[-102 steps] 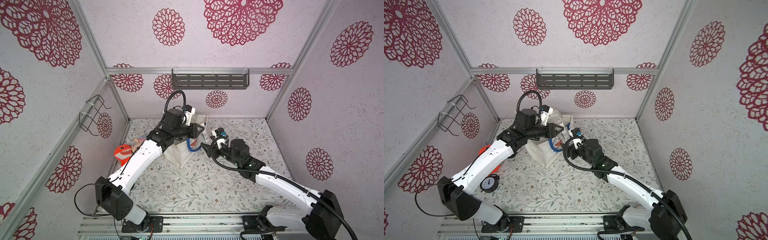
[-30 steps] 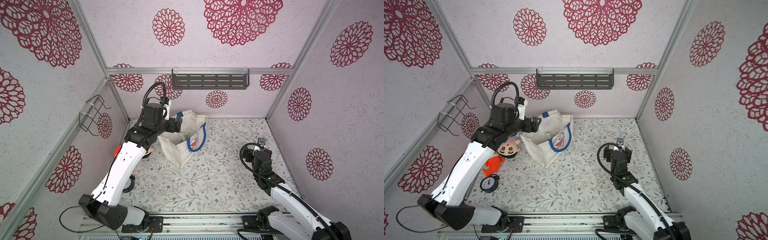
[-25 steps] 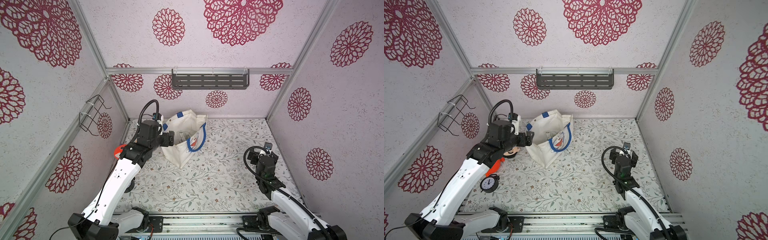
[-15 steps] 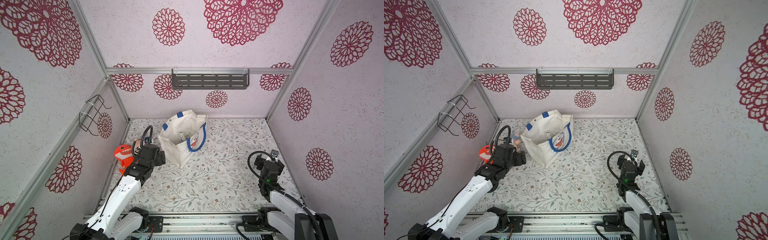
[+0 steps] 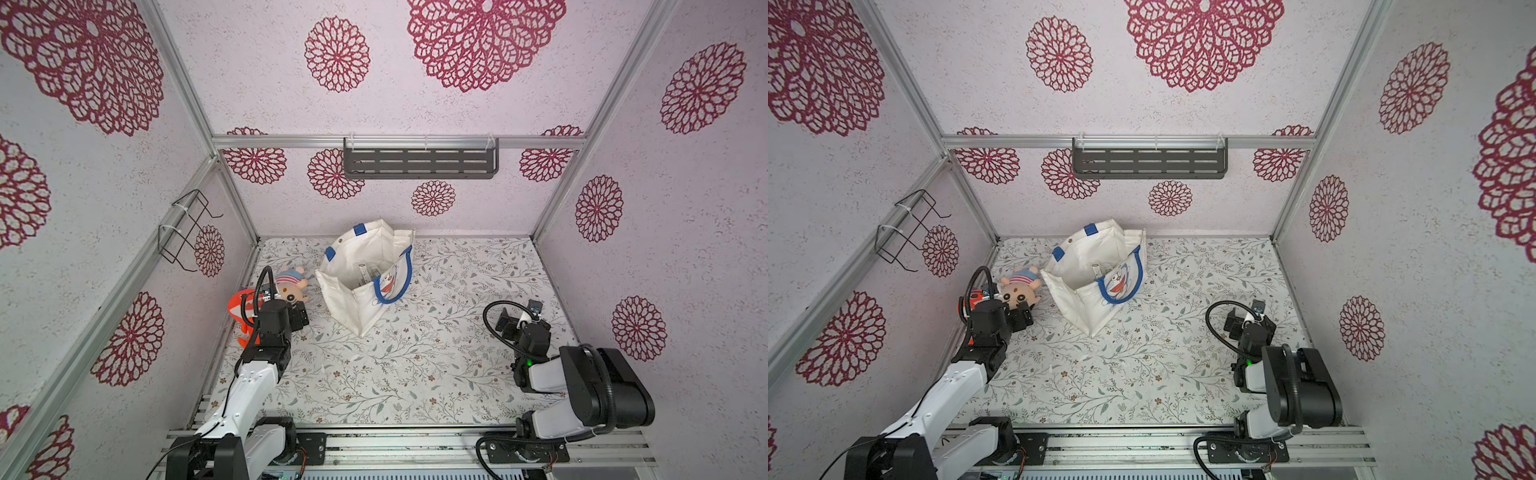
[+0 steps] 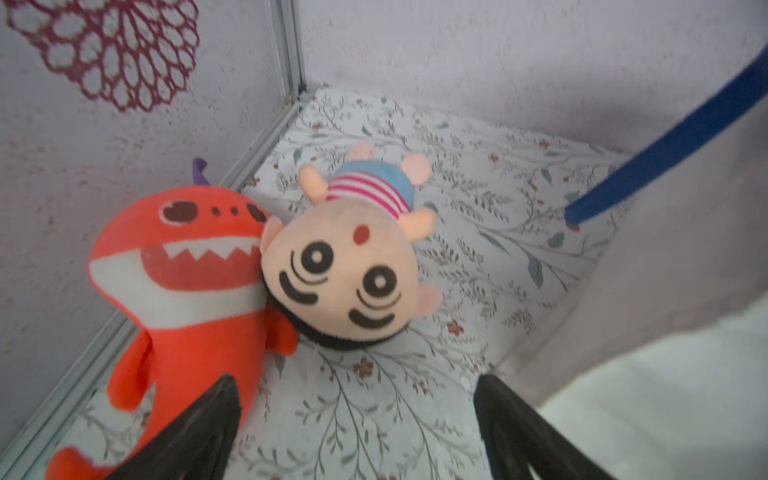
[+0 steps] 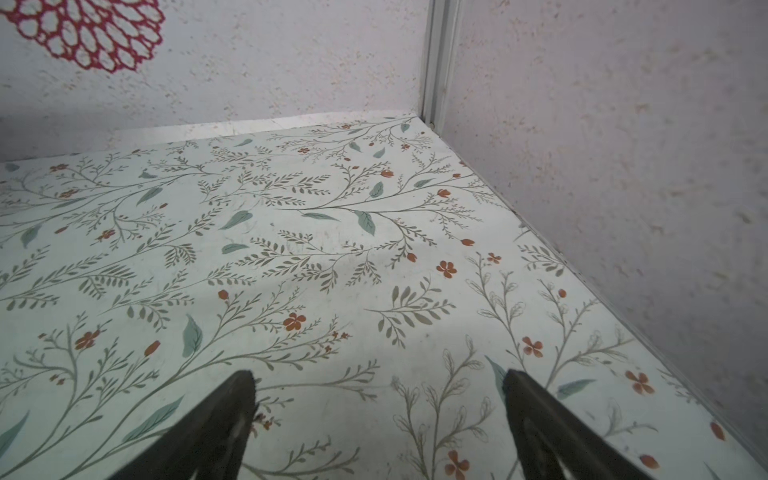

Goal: Put the compass set into the canvas bag
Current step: Reset both arms

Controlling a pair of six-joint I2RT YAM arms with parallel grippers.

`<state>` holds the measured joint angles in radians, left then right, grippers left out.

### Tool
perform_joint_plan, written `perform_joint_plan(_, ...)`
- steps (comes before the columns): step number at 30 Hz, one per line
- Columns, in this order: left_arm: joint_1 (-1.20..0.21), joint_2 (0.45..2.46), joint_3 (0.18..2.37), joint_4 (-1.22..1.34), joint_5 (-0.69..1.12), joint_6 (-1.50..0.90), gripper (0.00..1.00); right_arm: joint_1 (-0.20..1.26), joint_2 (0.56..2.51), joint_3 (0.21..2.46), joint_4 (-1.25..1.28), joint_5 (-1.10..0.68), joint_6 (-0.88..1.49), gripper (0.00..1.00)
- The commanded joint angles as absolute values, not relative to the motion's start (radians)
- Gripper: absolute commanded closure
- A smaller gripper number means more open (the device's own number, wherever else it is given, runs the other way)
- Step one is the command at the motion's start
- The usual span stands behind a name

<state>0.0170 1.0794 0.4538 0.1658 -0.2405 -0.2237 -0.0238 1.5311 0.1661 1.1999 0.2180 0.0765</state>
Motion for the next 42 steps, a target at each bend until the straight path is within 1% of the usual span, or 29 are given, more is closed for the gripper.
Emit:
perform_joint_plan(1,0.043,1.160,0.385,0.510,-0.119,-0.103,0.08,-0.028,1.527,0.188,1.308,0.178,0.080,0.01)
perform_joint_plan(5,0.058,1.289,0.361,0.675,-0.100,-0.080,0.09,-0.024,1.524,0.205,1.271,0.190,0.077,0.01)
perform_joint_plan(7,0.058,1.296,0.382,0.641,-0.086,-0.079,0.08,-0.014,1.527,0.216,1.253,0.211,0.073,0.01)
perform_joint_plan(9,0.058,1.337,0.364,0.754,-0.092,-0.063,0.08,-0.003,1.527,0.225,1.239,0.240,0.069,0.01)
perform_joint_plan(11,0.060,1.364,0.372,0.768,-0.099,-0.043,0.07,0.001,1.528,0.230,1.232,0.249,0.067,0.01)
perform_joint_plan(14,0.083,1.494,0.355,0.951,-0.076,-0.042,0.06,0.006,1.529,0.235,1.227,0.261,0.065,0.01)
perform_joint_plan(15,0.084,1.524,0.359,0.974,-0.070,-0.040,0.05,0.007,1.529,0.233,1.226,0.262,0.063,0.01)
perform_joint_plan(18,0.109,1.549,0.387,0.940,-0.068,-0.067,0.00,0.009,1.530,0.235,1.224,0.268,0.062,0.01)
perform_joint_plan(20,0.143,1.542,0.423,0.858,-0.034,-0.098,0.02,0.016,1.531,0.239,1.220,0.279,0.058,0.01)
perform_joint_plan(22,0.167,1.550,0.429,0.858,-0.012,-0.127,0.02,0.026,1.534,0.244,1.213,0.299,0.052,0.01)
perform_joint_plan(42,0.162,1.550,0.424,0.866,-0.025,-0.129,0.02,0.032,1.533,0.242,1.215,0.304,0.045,0.01)
